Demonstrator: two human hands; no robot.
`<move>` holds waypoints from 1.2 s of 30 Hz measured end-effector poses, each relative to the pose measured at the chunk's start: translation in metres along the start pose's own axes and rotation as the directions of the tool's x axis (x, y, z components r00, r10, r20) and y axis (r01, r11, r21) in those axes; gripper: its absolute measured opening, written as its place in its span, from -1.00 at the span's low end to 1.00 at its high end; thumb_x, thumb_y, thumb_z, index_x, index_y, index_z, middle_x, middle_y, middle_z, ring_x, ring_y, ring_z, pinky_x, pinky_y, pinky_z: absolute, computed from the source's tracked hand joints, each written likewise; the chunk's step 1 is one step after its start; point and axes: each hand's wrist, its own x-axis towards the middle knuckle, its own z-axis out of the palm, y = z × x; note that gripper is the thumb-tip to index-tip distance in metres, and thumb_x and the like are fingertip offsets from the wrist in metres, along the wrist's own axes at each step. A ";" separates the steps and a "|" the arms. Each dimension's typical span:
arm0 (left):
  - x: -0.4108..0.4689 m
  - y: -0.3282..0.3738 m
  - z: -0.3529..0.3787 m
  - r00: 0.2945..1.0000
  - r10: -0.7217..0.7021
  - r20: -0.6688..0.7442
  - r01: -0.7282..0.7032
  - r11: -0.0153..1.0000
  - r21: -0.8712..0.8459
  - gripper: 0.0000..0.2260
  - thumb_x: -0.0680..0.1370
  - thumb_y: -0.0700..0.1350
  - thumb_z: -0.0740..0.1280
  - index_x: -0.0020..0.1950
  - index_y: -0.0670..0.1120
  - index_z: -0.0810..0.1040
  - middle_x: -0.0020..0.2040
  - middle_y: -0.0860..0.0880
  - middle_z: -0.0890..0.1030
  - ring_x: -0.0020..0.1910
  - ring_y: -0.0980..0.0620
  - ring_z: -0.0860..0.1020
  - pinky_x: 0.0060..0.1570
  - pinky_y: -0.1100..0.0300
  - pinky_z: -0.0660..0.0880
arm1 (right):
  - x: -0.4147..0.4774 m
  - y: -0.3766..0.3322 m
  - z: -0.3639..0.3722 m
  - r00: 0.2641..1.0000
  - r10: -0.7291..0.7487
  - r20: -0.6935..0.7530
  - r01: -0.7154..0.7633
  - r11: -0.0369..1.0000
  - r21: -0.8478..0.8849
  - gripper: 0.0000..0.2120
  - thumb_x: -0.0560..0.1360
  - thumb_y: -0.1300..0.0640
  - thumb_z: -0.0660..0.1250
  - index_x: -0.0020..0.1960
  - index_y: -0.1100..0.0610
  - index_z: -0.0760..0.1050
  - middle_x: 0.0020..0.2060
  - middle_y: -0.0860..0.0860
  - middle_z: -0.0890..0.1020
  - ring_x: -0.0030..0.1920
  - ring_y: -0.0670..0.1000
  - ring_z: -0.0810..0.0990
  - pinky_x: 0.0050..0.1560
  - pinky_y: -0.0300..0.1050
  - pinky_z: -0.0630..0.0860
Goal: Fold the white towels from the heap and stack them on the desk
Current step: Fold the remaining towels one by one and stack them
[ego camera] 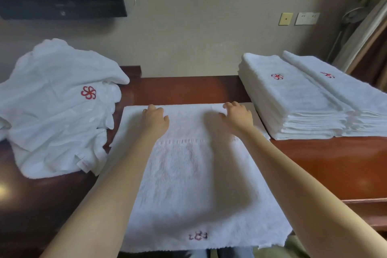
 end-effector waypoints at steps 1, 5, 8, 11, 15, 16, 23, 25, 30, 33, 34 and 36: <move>0.009 -0.001 -0.002 1.000 -0.018 -0.001 0.018 0.999 -0.035 -0.67 0.65 -0.08 0.14 0.32 -0.23 0.45 0.34 -0.18 0.33 0.21 -0.19 0.42 0.17 0.04 0.42 | 0.010 0.002 0.001 1.000 0.004 0.015 -0.005 1.000 0.013 -0.62 0.60 0.00 0.17 0.36 0.13 0.38 0.23 0.10 0.45 0.18 0.16 0.48 0.05 -0.01 0.38; 0.047 -0.013 -0.004 0.996 -0.046 0.078 0.051 0.996 -0.076 -0.64 0.65 -0.14 0.13 0.43 -0.22 0.34 0.46 -0.16 0.21 0.30 -0.18 0.39 0.20 0.09 0.37 | 0.046 0.010 0.006 0.998 0.048 0.043 -0.049 0.998 0.038 -0.64 0.59 0.05 0.17 0.35 0.16 0.34 0.18 0.13 0.40 -0.01 0.19 0.52 -0.20 -0.08 0.35; 0.068 -0.027 0.005 0.975 -0.084 0.207 0.091 0.996 -0.022 -0.57 0.67 -0.10 0.05 0.54 -0.12 0.17 0.56 -0.09 0.04 0.45 -0.15 0.25 0.37 -0.03 0.30 | 0.065 0.017 0.012 0.992 0.076 0.103 -0.077 0.997 0.006 -0.64 0.57 0.11 0.15 0.34 0.16 0.31 0.19 0.13 0.36 -0.10 0.18 0.49 -0.24 -0.07 0.36; 0.078 -0.037 0.014 0.963 -0.143 0.229 0.129 0.989 0.075 -0.57 0.66 -0.09 0.00 0.55 -0.07 0.15 0.55 -0.06 0.08 0.41 -0.15 0.31 0.32 -0.07 0.37 | 0.073 0.026 0.021 0.987 0.085 0.139 -0.086 0.996 0.001 -0.65 0.57 0.09 0.11 0.33 0.16 0.34 0.21 0.13 0.35 -0.15 0.18 0.46 -0.24 -0.09 0.35; 0.079 -0.043 0.020 0.982 -0.137 0.130 0.122 0.986 0.117 -0.62 0.65 -0.06 0.01 0.45 -0.07 0.29 0.41 -0.08 0.25 0.13 -0.15 0.50 0.10 -0.01 0.49 | 0.073 0.032 0.028 0.996 0.070 0.058 -0.071 0.997 0.012 -0.69 0.56 0.07 0.12 0.25 0.15 0.40 0.13 0.12 0.38 -0.22 0.15 0.41 -0.26 -0.08 0.35; 0.078 -0.043 0.020 0.985 -0.131 0.109 0.120 0.987 0.107 -0.65 0.64 -0.06 0.03 0.39 -0.10 0.33 0.34 -0.10 0.28 0.04 -0.15 0.51 0.04 -0.01 0.51 | 0.072 0.031 0.027 0.997 0.062 0.047 -0.063 0.998 0.008 -0.71 0.56 0.08 0.13 0.20 0.17 0.42 0.10 0.12 0.39 -0.23 0.16 0.43 -0.26 -0.08 0.36; 0.082 -0.045 0.001 0.984 -0.150 0.093 0.138 0.982 0.129 -0.74 0.61 -0.11 0.07 0.27 -0.12 0.35 0.21 -0.09 0.46 0.08 -0.12 0.50 0.04 0.01 0.45 | 0.071 0.024 0.005 0.999 0.008 -0.040 -0.008 1.000 -0.010 -0.79 0.60 0.10 0.13 0.06 0.23 0.42 0.01 0.10 0.43 -0.12 0.20 0.53 -0.23 -0.07 0.32; 0.086 -0.046 -0.007 0.990 -0.137 0.044 0.132 0.986 0.103 -0.83 0.61 -0.09 0.08 0.15 -0.10 0.34 0.06 -0.07 0.51 0.02 -0.11 0.51 0.04 0.02 0.47 | 0.074 0.021 -0.005 0.996 -0.005 -0.084 0.006 1.000 0.006 -0.80 0.61 0.09 0.12 0.07 0.22 0.39 -0.03 0.08 0.47 -0.08 0.18 0.52 -0.21 -0.07 0.30; 0.110 -0.042 -0.043 0.990 -0.061 -0.125 0.056 0.997 -0.047 -0.88 0.60 -0.10 0.16 0.05 -0.14 0.38 -0.01 -0.18 0.54 -0.10 -0.17 0.50 -0.10 0.04 0.49 | 0.099 0.007 -0.036 0.980 -0.013 -0.198 0.022 0.999 0.042 -0.86 0.60 0.15 0.13 0.03 0.24 0.36 -0.17 0.11 0.46 -0.20 0.15 0.44 -0.30 -0.08 0.24; 0.131 -0.038 -0.062 0.979 -0.027 -0.203 0.012 0.997 -0.073 -0.88 0.59 -0.10 0.20 -0.06 -0.14 0.43 -0.02 -0.22 0.58 -0.03 -0.23 0.53 0.00 -0.01 0.49 | 0.121 0.003 -0.047 0.959 -0.023 -0.283 0.033 0.999 0.031 -0.83 0.62 0.14 0.14 0.03 0.25 0.38 -0.12 0.16 0.53 -0.24 0.16 0.43 -0.33 -0.08 0.19; 0.138 -0.036 -0.066 0.975 -0.019 -0.223 0.007 0.998 -0.054 -0.88 0.59 -0.10 0.20 -0.06 -0.14 0.44 -0.02 -0.21 0.59 0.00 -0.23 0.54 0.05 -0.02 0.48 | 0.129 0.003 -0.049 0.953 -0.031 -0.301 0.037 0.999 0.016 -0.82 0.63 0.13 0.14 0.04 0.25 0.39 -0.09 0.16 0.55 -0.21 0.17 0.47 -0.32 -0.08 0.17; 0.151 -0.032 -0.072 0.968 -0.009 -0.252 0.006 1.000 -0.014 -0.86 0.60 -0.14 0.17 0.02 -0.17 0.48 0.01 -0.19 0.58 0.03 -0.21 0.52 0.06 0.00 0.45 | 0.145 0.002 -0.051 0.949 -0.036 -0.312 0.044 0.999 0.019 -0.81 0.63 0.13 0.14 0.08 0.25 0.40 -0.03 0.17 0.57 -0.13 0.20 0.54 -0.26 -0.08 0.18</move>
